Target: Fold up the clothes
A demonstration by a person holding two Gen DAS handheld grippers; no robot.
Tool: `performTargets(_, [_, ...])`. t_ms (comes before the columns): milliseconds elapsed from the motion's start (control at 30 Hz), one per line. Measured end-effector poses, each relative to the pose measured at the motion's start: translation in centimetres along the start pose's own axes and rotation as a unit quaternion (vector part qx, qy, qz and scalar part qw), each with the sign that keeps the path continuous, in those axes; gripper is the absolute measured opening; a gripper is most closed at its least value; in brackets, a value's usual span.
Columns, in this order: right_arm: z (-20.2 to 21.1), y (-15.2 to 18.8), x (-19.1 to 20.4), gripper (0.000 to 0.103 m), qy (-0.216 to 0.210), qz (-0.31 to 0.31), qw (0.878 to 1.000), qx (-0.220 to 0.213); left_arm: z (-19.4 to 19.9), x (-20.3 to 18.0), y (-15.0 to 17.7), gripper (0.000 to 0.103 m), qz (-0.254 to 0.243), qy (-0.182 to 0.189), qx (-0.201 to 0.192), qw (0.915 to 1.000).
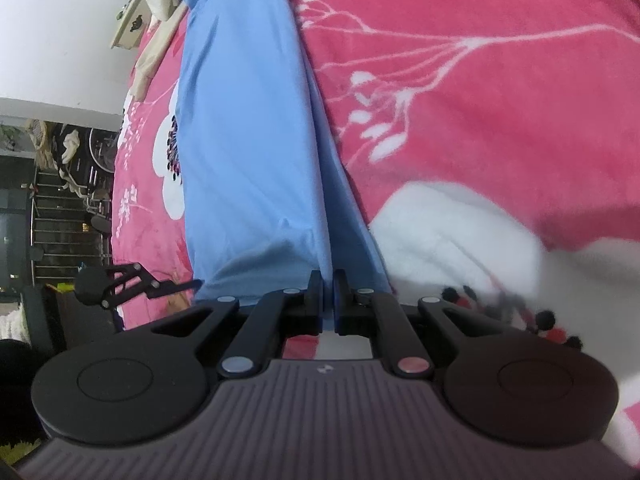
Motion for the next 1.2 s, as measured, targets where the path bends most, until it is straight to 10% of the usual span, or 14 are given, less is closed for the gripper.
performTargets(700, [0.2, -0.3, -0.6, 0.003, 0.046, 0.050, 0.997, 0.034, 0.3, -1.3, 1.5, 0.002, -0.047, 0.031, -0.008, 0.9984])
performTargets(1067, [2.9, -0.1, -1.0, 0.003, -0.045, -0.002, 0.999, 0.007, 2.0, -0.1, 1.2, 0.002, -0.013, 0.051, -0.020, 0.9984])
performTargets(1200, [1.3, 0.8, -2.5, 0.003, -0.014, -0.008, 0.999, 0.032, 0.8, -0.3, 1.4, 0.002, -0.013, 0.055, -0.003, 0.9984])
Point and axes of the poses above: each gripper's, at about its wrist camera, not at the fingertips, and z roughly against the way its jaws point, x to its left, y to its underside, the point moved 3 cm from there along -z, roughly the way its jaws point, and after that the axes turned 15 degrees about z, right-handed, at the moved point
